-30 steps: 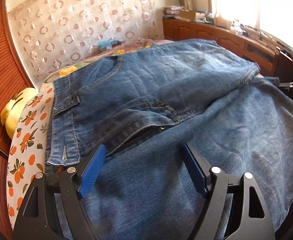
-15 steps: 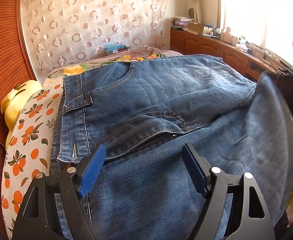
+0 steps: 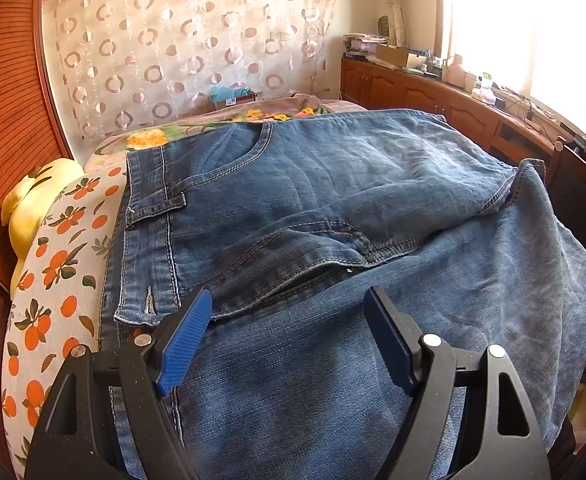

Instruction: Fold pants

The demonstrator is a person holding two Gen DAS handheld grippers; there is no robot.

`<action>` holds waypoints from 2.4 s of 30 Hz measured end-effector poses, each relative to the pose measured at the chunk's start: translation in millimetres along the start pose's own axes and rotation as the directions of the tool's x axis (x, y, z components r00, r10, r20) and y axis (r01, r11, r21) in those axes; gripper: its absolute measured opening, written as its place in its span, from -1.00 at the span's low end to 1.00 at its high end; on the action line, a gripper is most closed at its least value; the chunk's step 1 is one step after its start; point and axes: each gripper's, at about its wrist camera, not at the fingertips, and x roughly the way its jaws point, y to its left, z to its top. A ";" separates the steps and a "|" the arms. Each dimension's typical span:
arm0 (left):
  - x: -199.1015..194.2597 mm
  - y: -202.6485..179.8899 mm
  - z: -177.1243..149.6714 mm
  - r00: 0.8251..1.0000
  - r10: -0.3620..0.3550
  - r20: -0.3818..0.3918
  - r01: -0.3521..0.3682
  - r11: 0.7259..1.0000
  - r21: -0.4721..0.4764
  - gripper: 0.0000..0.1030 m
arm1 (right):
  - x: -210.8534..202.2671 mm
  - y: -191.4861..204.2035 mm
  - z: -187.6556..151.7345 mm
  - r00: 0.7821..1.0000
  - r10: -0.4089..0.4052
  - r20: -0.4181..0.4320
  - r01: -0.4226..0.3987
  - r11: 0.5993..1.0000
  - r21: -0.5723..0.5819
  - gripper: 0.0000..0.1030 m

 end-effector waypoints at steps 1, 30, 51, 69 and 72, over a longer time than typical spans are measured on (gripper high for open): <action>0.3 0.3 0.2 1.000 0.000 -0.001 0.000 1.000 -0.002 0.53 | -5.7 -0.2 -6.0 1.000 0.000 -0.007 0.000 1.000 -0.005 -0.10; 0.2 8.7 -0.4 1.000 -0.020 0.005 0.020 0.999 -0.034 0.53 | -17.0 51.1 29.2 0.981 0.145 0.126 -0.146 0.989 0.000 -0.89; 0.2 9.8 -0.4 1.000 -0.018 0.006 0.018 0.999 -0.032 0.53 | -14.7 29.3 2.2 0.984 0.154 0.088 -0.165 0.977 0.136 -0.10; -1.6 10.5 -1.4 1.000 -0.019 0.016 0.020 0.998 -0.054 0.53 | -98.7 3.9 -16.2 0.993 0.043 -0.114 -0.046 0.999 -0.025 -0.92; -1.2 10.8 -1.1 1.000 -0.021 0.015 0.022 0.998 -0.052 0.53 | -89.9 -4.4 -31.6 0.979 0.064 -0.192 -0.065 0.998 -0.002 -0.92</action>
